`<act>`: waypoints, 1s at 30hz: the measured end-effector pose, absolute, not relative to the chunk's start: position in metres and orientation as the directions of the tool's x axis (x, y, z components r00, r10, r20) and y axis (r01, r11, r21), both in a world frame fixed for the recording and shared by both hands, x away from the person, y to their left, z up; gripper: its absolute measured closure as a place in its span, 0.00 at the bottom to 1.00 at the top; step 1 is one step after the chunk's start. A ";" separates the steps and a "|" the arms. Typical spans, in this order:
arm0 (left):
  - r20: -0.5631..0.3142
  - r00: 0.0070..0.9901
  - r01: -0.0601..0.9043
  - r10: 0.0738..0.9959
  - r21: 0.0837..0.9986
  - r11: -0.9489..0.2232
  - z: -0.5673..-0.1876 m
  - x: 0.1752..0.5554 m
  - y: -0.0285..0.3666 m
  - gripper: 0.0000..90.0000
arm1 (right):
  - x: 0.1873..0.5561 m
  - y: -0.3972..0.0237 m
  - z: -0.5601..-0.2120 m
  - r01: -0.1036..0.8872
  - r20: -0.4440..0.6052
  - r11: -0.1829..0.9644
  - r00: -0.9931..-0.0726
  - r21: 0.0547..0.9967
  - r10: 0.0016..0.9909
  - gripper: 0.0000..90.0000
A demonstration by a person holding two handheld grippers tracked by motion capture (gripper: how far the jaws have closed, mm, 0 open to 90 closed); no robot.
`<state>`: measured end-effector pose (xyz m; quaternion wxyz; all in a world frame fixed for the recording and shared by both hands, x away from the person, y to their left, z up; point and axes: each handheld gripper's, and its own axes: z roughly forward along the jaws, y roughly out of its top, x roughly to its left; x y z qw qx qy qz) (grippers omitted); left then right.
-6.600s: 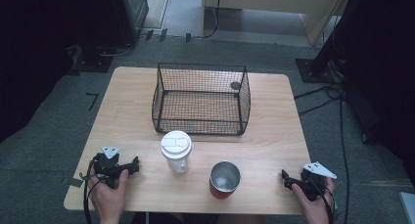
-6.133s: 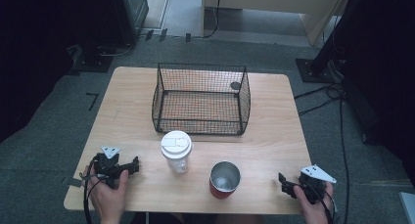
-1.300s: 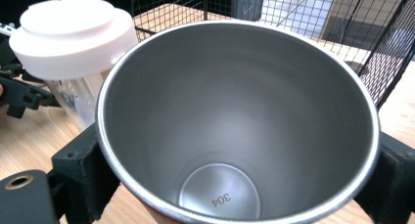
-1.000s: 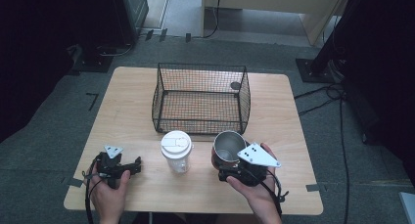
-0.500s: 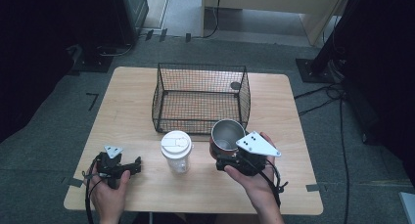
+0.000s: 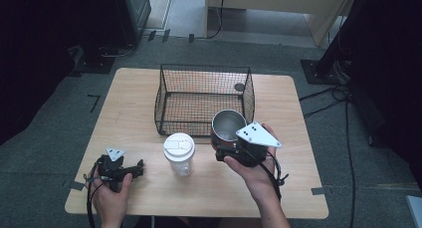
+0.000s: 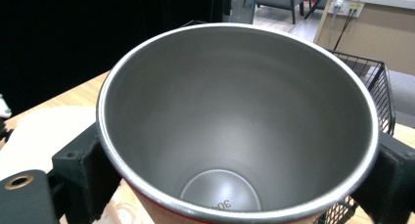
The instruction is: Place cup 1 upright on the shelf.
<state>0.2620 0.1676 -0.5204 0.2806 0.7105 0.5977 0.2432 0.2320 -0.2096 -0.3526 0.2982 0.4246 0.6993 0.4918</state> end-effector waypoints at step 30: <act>0.010 0.167 0.713 0.986 0.690 -0.128 -0.520 0.262 0.168 0.00 | 0.291 -0.197 -0.347 0.272 0.008 0.106 -0.385 0.956 0.923 0.08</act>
